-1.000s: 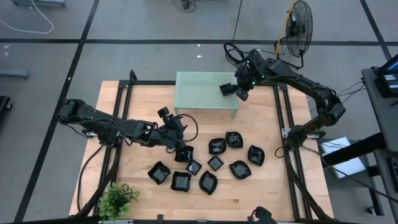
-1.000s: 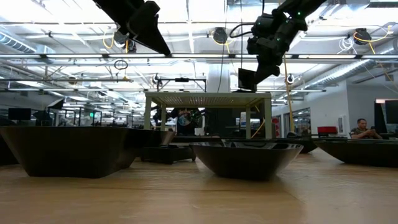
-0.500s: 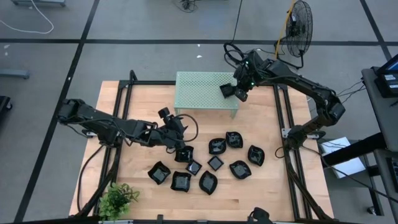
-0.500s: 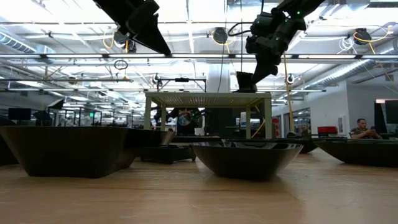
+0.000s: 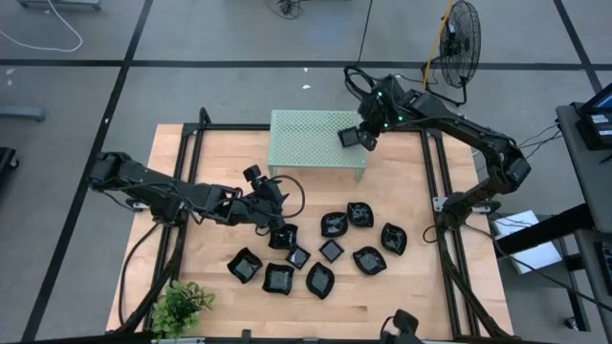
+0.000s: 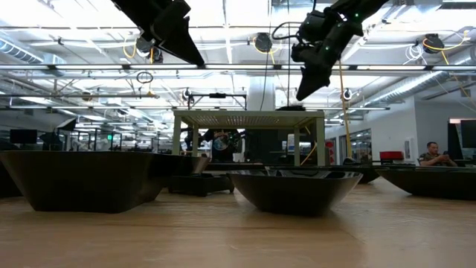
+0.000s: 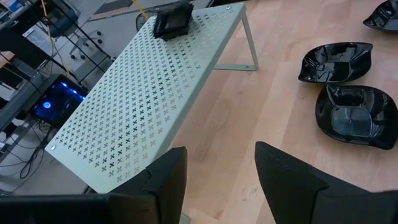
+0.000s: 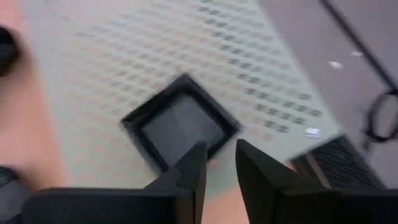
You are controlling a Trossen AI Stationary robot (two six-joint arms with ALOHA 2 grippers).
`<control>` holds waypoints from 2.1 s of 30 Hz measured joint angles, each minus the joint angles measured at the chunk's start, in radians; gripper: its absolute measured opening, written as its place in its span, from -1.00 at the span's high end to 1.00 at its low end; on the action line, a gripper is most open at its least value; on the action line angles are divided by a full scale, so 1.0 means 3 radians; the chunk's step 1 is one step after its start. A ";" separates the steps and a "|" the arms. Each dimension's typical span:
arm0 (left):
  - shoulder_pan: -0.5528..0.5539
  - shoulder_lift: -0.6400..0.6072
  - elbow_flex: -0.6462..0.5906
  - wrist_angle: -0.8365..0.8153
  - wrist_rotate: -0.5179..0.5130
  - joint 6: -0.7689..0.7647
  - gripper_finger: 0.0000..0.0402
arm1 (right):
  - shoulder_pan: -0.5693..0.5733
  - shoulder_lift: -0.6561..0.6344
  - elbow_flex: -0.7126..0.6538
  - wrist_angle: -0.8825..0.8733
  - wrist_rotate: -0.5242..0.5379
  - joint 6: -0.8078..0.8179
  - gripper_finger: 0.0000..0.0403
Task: Pick & Place Mini shaped plates
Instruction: Stack the black square plate on top of the other black square plates on the shelf
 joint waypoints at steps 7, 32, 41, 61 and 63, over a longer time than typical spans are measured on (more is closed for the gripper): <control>0.0000 0.0000 0.0000 -0.0001 0.0001 -0.0001 0.05 | 0.0000 0.0000 0.0000 0.0124 0.0275 0.0015 0.52; 0.0000 0.0000 0.0000 0.0036 0.0883 -0.0164 0.05 | 0.1381 -0.1003 -0.0980 0.1020 -0.1044 0.0165 0.54; -0.0017 0.0400 0.0003 0.0081 0.2163 0.0076 0.05 | 0.1958 -0.1523 -0.2464 0.3324 -0.1025 0.0456 0.54; 0.0068 0.1125 0.0005 0.0847 0.2983 0.0830 0.05 | 0.2399 -0.1592 -0.3499 0.5206 -0.0993 0.0457 0.54; 0.0083 0.1165 0.0060 0.0761 0.3073 0.0910 0.05 | 0.2401 -0.1592 -0.3499 0.5207 -0.0940 0.0457 0.54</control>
